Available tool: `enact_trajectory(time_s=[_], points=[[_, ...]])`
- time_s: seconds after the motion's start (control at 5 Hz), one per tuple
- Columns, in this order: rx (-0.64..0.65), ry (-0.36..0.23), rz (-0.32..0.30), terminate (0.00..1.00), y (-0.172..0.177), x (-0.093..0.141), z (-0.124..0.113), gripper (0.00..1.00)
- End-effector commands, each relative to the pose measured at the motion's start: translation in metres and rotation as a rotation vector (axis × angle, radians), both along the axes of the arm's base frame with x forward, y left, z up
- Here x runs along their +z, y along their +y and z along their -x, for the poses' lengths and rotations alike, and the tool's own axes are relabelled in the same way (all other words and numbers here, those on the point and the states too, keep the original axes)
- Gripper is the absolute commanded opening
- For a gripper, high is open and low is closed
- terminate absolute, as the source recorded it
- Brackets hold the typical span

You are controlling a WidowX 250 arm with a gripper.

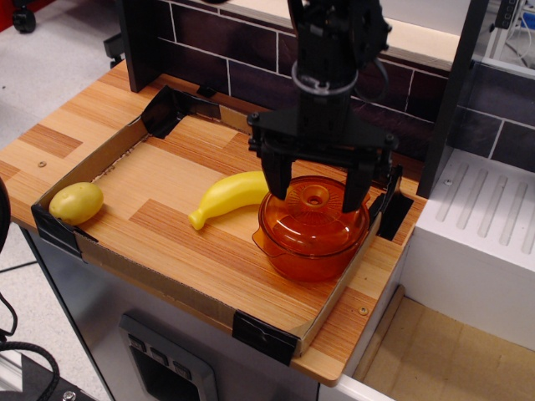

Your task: Take lid off pot

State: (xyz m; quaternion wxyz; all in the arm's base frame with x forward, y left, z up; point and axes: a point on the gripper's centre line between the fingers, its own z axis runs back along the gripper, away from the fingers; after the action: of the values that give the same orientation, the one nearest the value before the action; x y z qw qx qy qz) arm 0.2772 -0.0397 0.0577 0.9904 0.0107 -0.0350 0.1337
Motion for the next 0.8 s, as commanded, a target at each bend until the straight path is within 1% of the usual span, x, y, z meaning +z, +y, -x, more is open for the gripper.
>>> enact_trajectory(time_s=[0.0,0.2,0.4,0.6], points=[[0.012,-0.027,0.008,0.00,-0.001,0.004,-0.005,1.00],[0.015,-0.020,0.024,0.00,0.000,0.005,-0.004,0.00],[0.014,-0.018,0.024,0.00,0.002,0.005,-0.004,0.00],[0.017,-0.034,0.044,0.00,0.004,0.019,-0.005,0.00]])
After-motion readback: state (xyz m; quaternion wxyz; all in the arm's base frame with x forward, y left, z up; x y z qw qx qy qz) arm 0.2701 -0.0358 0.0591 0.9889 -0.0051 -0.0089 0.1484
